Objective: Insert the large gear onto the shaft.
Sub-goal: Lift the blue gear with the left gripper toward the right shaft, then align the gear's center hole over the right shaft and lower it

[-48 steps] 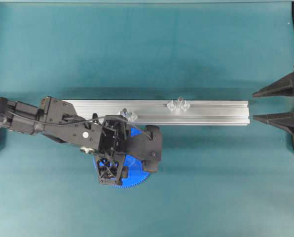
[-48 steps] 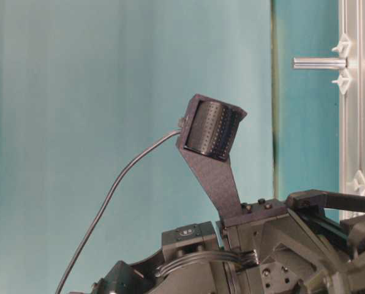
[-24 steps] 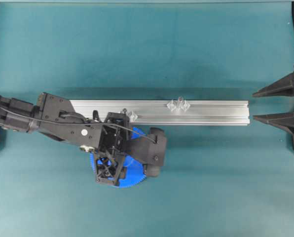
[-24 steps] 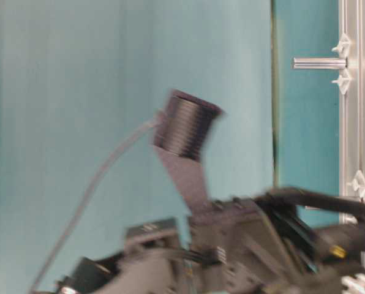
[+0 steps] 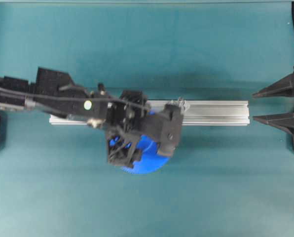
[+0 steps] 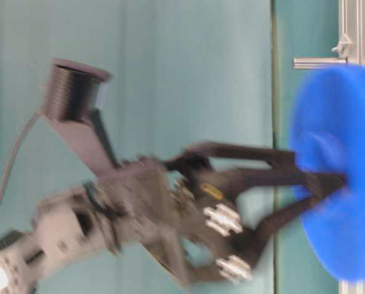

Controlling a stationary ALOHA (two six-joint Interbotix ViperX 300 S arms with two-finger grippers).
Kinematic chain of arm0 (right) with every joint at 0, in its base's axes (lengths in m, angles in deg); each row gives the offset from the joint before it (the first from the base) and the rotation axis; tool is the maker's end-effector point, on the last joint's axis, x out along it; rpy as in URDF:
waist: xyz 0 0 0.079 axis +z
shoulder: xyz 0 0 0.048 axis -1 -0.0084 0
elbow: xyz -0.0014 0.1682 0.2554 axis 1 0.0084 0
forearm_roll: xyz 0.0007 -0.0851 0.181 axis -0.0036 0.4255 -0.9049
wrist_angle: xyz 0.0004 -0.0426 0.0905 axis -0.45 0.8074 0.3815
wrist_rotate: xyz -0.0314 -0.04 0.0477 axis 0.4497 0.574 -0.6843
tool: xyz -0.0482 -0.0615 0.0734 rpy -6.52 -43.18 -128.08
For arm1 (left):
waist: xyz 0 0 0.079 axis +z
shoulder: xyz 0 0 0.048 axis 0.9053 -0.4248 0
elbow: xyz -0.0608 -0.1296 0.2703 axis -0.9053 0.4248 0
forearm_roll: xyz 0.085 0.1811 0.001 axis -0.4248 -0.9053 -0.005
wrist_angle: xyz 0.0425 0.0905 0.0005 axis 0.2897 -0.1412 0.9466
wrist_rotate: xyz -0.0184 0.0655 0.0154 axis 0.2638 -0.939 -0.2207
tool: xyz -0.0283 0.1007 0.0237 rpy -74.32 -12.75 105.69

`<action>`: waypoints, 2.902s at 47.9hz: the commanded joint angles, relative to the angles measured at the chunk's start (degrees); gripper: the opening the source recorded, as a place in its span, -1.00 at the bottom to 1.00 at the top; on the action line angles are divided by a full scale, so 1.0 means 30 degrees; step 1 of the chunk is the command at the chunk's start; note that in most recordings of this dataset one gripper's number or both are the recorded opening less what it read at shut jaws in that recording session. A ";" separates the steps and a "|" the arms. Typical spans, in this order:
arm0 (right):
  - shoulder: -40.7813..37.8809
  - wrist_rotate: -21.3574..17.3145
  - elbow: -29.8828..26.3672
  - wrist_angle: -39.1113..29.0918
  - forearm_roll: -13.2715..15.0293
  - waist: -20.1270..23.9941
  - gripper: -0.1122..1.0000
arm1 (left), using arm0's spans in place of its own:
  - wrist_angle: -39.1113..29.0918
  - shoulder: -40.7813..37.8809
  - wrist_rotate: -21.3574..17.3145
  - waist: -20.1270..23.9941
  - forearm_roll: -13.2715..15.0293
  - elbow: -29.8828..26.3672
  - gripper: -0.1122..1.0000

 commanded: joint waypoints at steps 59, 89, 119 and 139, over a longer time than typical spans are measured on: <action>0.1260 -0.0146 0.0615 0.0527 -0.0029 -0.0059 0.47 | -0.3281 -0.5918 -0.5508 0.3281 -0.0088 -1.0576 0.61; 0.1377 -0.0146 0.0674 0.0527 -0.0029 -0.0059 0.47 | -0.5186 -0.6621 -0.6270 0.3369 -0.0088 -1.1367 0.61; 0.1377 -0.0146 0.0498 0.0527 -0.0029 -0.0059 0.47 | -0.5684 -0.6563 -0.4951 0.3193 0.0000 -1.0400 0.61; 0.1377 -0.0176 0.0381 0.0557 -0.0029 -0.0059 0.47 | -0.5713 -0.6328 -0.4365 0.3105 -0.0029 -0.9990 0.61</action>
